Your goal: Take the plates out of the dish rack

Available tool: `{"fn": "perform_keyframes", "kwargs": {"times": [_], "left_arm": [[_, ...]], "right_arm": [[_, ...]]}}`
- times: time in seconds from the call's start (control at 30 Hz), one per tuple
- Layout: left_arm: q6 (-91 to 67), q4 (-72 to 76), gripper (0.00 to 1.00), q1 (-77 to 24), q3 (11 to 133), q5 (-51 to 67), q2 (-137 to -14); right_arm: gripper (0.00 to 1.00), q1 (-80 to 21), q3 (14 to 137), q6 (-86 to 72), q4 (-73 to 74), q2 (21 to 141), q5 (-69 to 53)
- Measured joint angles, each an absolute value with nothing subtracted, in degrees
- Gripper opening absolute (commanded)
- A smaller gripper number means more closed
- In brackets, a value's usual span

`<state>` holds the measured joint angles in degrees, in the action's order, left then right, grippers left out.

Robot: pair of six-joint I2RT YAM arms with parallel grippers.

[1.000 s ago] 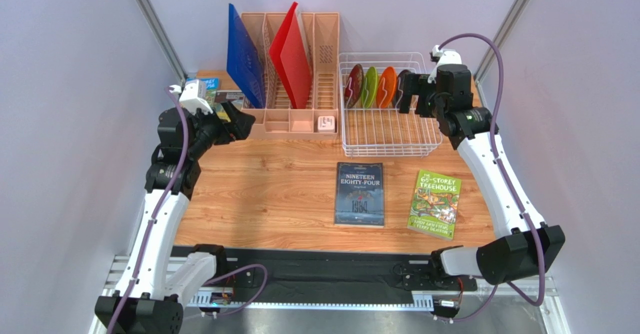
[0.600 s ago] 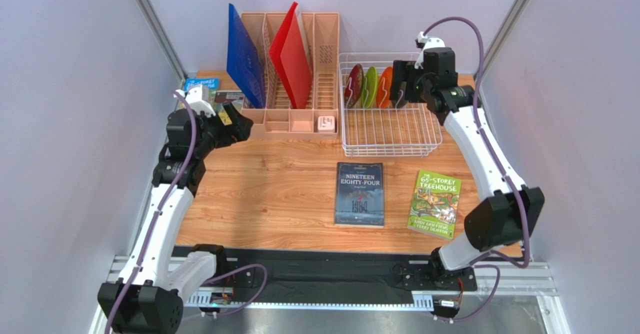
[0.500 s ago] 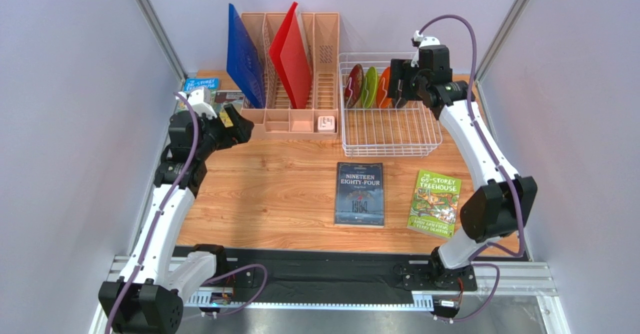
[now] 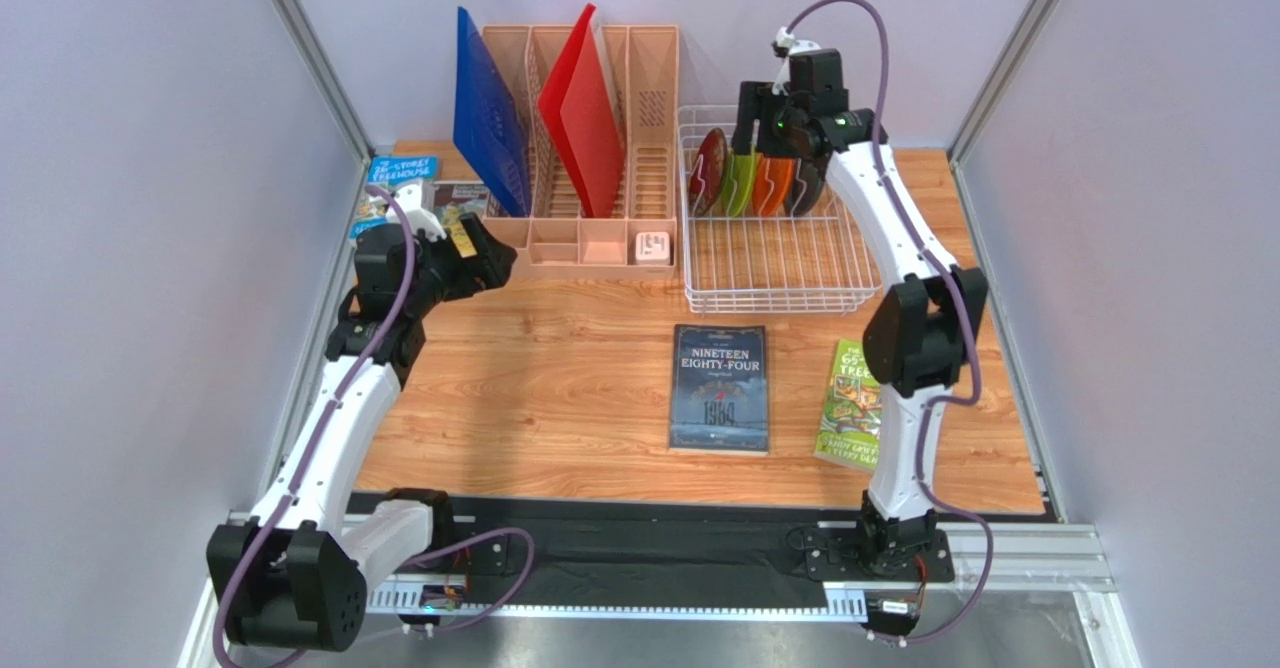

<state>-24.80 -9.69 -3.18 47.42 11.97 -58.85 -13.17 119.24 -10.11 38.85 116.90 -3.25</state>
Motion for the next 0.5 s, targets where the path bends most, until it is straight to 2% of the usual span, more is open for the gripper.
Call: {"fn": "perform_keyframes", "kwargs": {"times": [0.23, 0.37, 0.5], "left_arm": [[-24.73, -7.75, 1.0, -3.18, 46.85, 11.88, -60.99], [-24.4, -7.38, 1.0, -3.18, 46.81, 11.66, -62.15], [-24.01, -7.33, 1.0, -3.18, 46.76, 11.35, -62.98]], "right_arm": [[0.74, -17.28, 130.69, -9.17, 40.47, 128.4, -2.55], [0.68, -18.85, 133.8, -8.1, 40.88, 132.07, -0.75], [0.7, -19.38, 135.13, -7.2, 40.93, 134.21, 1.15]]}}
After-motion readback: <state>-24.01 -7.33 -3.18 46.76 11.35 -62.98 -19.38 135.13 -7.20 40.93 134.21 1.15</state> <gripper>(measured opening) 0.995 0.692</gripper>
